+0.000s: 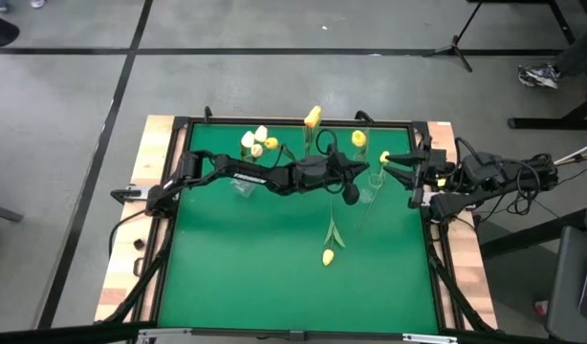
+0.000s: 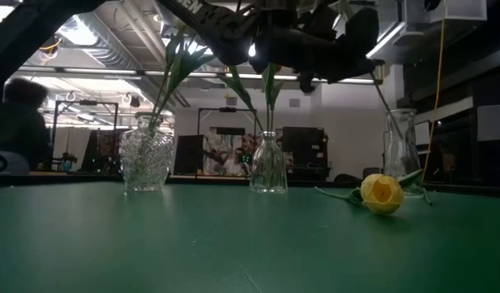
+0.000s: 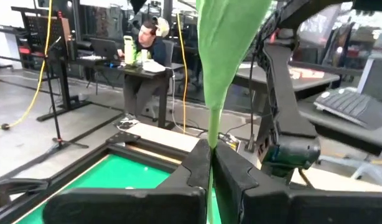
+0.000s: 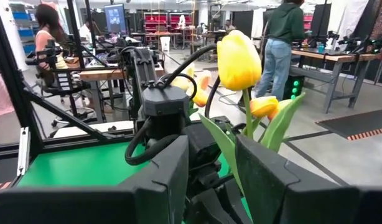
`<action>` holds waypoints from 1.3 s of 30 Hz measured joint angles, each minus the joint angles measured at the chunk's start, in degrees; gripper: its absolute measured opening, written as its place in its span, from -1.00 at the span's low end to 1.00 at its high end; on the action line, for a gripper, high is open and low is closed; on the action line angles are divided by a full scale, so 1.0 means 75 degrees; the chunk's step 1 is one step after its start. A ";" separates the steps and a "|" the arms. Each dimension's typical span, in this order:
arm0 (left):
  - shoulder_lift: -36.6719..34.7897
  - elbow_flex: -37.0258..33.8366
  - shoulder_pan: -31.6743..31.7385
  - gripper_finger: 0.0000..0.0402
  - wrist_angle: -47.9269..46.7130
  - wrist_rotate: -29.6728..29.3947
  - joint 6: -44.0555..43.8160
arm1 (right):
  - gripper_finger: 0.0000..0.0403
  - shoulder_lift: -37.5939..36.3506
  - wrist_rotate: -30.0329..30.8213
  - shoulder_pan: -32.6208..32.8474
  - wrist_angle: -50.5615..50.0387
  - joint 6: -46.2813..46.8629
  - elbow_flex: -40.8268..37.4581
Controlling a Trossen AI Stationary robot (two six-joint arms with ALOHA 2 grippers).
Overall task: Sort flowers into vase by color
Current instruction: Put the top left yellow flower into the right transparent vase, then put the top yellow flower into the right transparent vase
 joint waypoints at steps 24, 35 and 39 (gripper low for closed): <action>-0.0146 0.0558 -0.0385 -0.28 -0.2045 -0.1648 0.0579 | -0.35 -0.0002 0.0603 -0.0004 -0.1060 0.0258 0.0000; -0.0166 0.1093 -0.0420 -0.28 -0.2139 -0.1198 0.0838 | -0.35 -0.0023 0.0597 -0.0004 -0.1079 0.0521 0.0000; -0.0170 0.1093 -0.0493 -0.28 -0.2515 -0.1225 0.0907 | -0.35 -0.0020 0.0921 -0.0004 -0.1126 0.0600 0.0000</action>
